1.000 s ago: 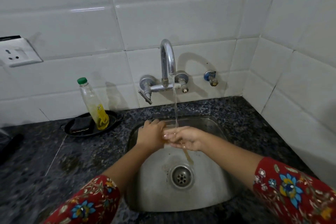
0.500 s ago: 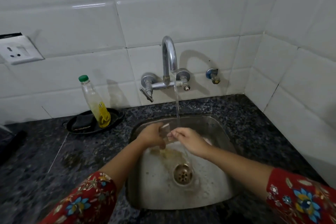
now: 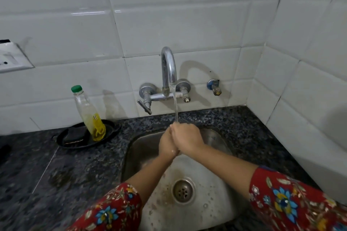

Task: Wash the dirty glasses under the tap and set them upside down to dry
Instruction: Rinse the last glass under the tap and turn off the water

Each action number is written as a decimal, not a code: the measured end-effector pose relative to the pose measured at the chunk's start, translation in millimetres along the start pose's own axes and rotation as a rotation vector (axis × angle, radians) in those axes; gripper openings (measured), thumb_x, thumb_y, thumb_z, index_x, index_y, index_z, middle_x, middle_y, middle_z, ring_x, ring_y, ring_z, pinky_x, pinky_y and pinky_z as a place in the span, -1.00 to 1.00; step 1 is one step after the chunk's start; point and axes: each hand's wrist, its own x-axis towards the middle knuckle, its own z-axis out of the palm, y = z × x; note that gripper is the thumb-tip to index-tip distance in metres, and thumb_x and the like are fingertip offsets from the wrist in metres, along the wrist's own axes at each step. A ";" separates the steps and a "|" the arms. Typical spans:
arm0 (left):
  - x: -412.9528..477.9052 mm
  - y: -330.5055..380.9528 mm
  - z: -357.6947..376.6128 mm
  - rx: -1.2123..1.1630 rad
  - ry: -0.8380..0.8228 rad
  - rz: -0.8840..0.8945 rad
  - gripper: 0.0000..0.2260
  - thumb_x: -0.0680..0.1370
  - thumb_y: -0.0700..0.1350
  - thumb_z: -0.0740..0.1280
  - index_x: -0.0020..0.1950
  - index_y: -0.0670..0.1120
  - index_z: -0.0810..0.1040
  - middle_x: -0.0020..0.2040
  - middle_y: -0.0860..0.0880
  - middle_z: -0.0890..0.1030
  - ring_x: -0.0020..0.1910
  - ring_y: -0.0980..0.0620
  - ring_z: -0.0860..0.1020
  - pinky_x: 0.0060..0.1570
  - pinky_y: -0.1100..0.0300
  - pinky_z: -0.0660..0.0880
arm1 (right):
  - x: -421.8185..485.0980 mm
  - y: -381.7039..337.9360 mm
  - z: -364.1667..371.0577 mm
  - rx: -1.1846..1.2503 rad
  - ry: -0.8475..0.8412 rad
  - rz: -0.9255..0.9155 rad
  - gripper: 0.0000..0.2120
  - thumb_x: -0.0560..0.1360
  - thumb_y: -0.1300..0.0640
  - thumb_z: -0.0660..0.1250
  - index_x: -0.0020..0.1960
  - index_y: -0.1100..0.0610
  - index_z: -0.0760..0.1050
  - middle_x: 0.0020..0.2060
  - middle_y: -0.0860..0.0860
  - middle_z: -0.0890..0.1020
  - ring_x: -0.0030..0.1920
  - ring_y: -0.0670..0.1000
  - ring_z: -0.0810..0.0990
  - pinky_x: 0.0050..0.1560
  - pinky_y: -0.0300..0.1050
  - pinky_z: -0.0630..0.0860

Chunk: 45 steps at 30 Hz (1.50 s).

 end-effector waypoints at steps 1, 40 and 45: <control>1.2 -2.4 -6.6 -0.043 -0.054 0.063 -0.97 0.56 -0.16 0.34 -0.04 -0.04 0.53 -0.15 0.10 0.60 -0.05 0.12 0.60 -0.13 0.28 0.47 | 0.5 4.0 -1.2 0.019 0.026 -0.040 -0.75 0.62 0.16 0.07 0.09 0.25 0.48 -0.08 0.16 0.67 -0.05 0.18 0.65 -0.12 -0.01 0.46; -5.6 10.8 -61.5 -0.141 -0.443 0.191 -0.71 0.35 -0.40 0.46 -0.05 -0.07 0.58 -0.16 0.02 0.67 -0.12 0.09 0.64 -0.05 0.16 0.57 | -10.8 18.6 -4.4 0.533 0.174 -0.136 -0.49 0.61 -0.09 0.01 -0.22 0.15 0.61 -0.35 0.11 0.67 -0.30 0.11 0.63 -0.10 0.01 0.54; -5.9 13.7 -43.2 0.030 -0.319 0.142 -0.70 0.32 -0.16 0.49 0.02 -0.09 0.56 -0.17 0.01 0.65 -0.23 0.10 0.60 -0.15 0.11 0.52 | -0.6 18.4 4.2 0.569 0.114 -0.015 -0.45 0.61 -0.10 -0.01 -0.25 0.16 0.61 -0.34 0.10 0.67 -0.28 0.12 0.63 -0.07 0.04 0.54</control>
